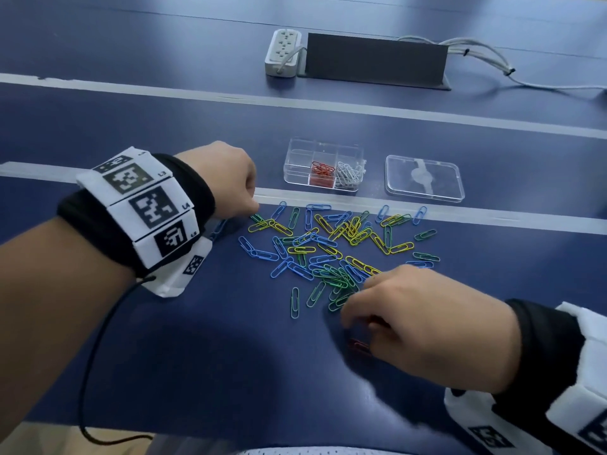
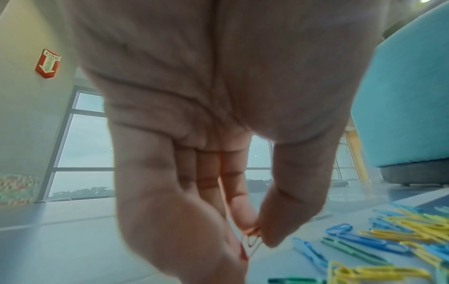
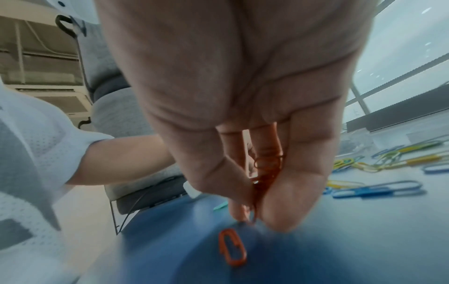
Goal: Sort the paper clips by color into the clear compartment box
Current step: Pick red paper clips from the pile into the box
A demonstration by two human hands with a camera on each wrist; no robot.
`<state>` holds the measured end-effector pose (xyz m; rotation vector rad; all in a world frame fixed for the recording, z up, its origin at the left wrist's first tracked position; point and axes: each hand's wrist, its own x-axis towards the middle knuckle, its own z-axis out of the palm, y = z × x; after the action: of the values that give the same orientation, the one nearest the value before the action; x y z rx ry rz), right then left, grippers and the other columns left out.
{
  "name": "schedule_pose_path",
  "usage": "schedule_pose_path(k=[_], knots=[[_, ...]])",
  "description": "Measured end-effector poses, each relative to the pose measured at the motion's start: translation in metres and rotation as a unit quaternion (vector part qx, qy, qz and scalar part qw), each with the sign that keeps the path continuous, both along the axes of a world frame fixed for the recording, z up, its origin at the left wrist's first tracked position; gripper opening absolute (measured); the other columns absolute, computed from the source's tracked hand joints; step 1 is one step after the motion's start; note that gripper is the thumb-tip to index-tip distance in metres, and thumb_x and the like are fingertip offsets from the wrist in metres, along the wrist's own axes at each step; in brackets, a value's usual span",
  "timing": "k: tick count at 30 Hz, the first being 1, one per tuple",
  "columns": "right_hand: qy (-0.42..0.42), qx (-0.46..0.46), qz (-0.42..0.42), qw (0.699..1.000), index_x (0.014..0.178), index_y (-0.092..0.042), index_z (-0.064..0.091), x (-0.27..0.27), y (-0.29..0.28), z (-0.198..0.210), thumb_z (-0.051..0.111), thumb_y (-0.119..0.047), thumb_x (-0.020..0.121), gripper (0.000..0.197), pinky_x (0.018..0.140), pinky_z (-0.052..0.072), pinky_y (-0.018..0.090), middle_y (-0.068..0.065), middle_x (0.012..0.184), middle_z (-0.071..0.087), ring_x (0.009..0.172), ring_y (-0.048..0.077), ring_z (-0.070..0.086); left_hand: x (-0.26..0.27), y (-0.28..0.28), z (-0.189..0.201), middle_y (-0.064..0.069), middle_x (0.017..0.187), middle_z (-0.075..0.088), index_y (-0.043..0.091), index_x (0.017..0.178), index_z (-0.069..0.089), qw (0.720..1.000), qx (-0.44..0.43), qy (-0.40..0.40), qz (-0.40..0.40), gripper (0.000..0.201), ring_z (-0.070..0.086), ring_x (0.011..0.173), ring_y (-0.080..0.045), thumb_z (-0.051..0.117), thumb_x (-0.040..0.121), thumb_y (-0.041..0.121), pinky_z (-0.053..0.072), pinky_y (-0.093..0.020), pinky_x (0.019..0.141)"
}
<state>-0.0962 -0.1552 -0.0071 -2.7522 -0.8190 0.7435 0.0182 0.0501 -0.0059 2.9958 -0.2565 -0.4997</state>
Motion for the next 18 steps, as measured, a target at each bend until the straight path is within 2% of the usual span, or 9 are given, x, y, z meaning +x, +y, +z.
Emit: schedule_pose_path(k=[3, 6, 7, 9, 12, 15, 18], knots=[[-0.008, -0.021, 0.018, 1.0, 0.104, -0.025, 0.058, -0.007, 0.003, -0.006, 0.045, -0.027, 0.087, 0.021, 0.077, 0.042, 0.029, -0.006, 0.107, 0.055, 0.101, 0.02, 0.054, -0.001, -0.004, 0.003, 0.008, 0.061, 0.06, 0.021, 0.067, 0.059, 0.999, -0.051, -0.01, -0.014, 0.009, 0.058, 0.07, -0.017, 0.06, 0.076, 0.021, 0.05, -0.028, 0.071], [-0.005, -0.061, 0.04, 0.997, 0.111, -0.023, 0.053, -0.01, 0.003, -0.009, 0.045, -0.03, 0.09, 0.024, 0.086, 0.048, 0.037, -0.003, 0.115, 0.051, 0.105, 0.026, 0.054, 0.001, -0.013, 0.006, 0.014, 0.056, 0.054, 0.02, 0.072, 0.063, 0.993, -0.101, -0.041, -0.037, 0.007, 0.052, 0.057, -0.002, 0.06, 0.079, 0.021, 0.044, -0.022, 0.07], [-0.006, -0.067, 0.05, 0.996, 0.111, -0.023, 0.052, -0.011, 0.002, -0.01, 0.045, -0.028, 0.09, 0.022, 0.086, 0.049, 0.039, -0.003, 0.115, 0.05, 0.105, 0.028, 0.055, 0.002, -0.017, 0.008, 0.014, 0.057, 0.054, 0.02, 0.075, 0.065, 0.991, -0.116, -0.055, -0.046, 0.006, 0.051, 0.056, -0.002, 0.061, 0.08, 0.021, 0.041, -0.021, 0.07], [-0.014, -0.075, 0.069, 0.995, 0.106, -0.024, 0.052, -0.012, 0.001, -0.014, 0.045, -0.022, 0.089, 0.018, 0.083, 0.051, 0.042, -0.003, 0.11, 0.051, 0.099, 0.03, 0.057, 0.007, -0.027, 0.011, 0.009, 0.062, 0.058, 0.019, 0.079, 0.068, 0.985, -0.138, -0.083, -0.063, 0.007, 0.054, 0.063, -0.012, 0.061, 0.081, 0.021, 0.038, -0.019, 0.072], [-0.008, -0.087, 0.07, 0.994, 0.104, -0.023, 0.051, -0.014, 0.001, -0.014, 0.044, -0.018, 0.088, 0.018, 0.08, 0.052, 0.041, -0.001, 0.108, 0.053, 0.096, 0.032, 0.057, 0.019, -0.041, 0.011, 0.004, 0.073, 0.062, 0.019, 0.084, 0.07, 0.978, -0.151, -0.111, -0.087, 0.009, 0.054, 0.074, -0.014, 0.063, 0.081, 0.024, 0.041, -0.021, 0.073], [-0.002, -0.082, 0.053, 0.995, 0.105, -0.021, 0.048, -0.015, 0.003, -0.012, 0.043, -0.017, 0.087, 0.019, 0.079, 0.05, 0.038, 0.001, 0.109, 0.054, 0.097, 0.032, 0.057, 0.031, -0.055, 0.009, 0.014, 0.065, 0.056, 0.024, 0.077, 0.067, 0.978, -0.148, -0.123, -0.085, 0.004, 0.054, 0.076, -0.014, 0.065, 0.079, 0.027, 0.051, -0.03, 0.08], [-0.003, -0.081, 0.033, 0.996, 0.105, -0.019, 0.048, -0.013, 0.005, -0.011, 0.043, -0.015, 0.085, 0.021, 0.076, 0.047, 0.037, 0.003, 0.108, 0.056, 0.095, 0.033, 0.057, 0.039, -0.063, 0.007, 0.018, 0.062, 0.051, 0.027, 0.07, 0.064, 0.981, -0.139, -0.113, -0.077, 0.008, 0.057, 0.079, -0.017, 0.067, 0.077, 0.029, 0.053, -0.036, 0.083]])
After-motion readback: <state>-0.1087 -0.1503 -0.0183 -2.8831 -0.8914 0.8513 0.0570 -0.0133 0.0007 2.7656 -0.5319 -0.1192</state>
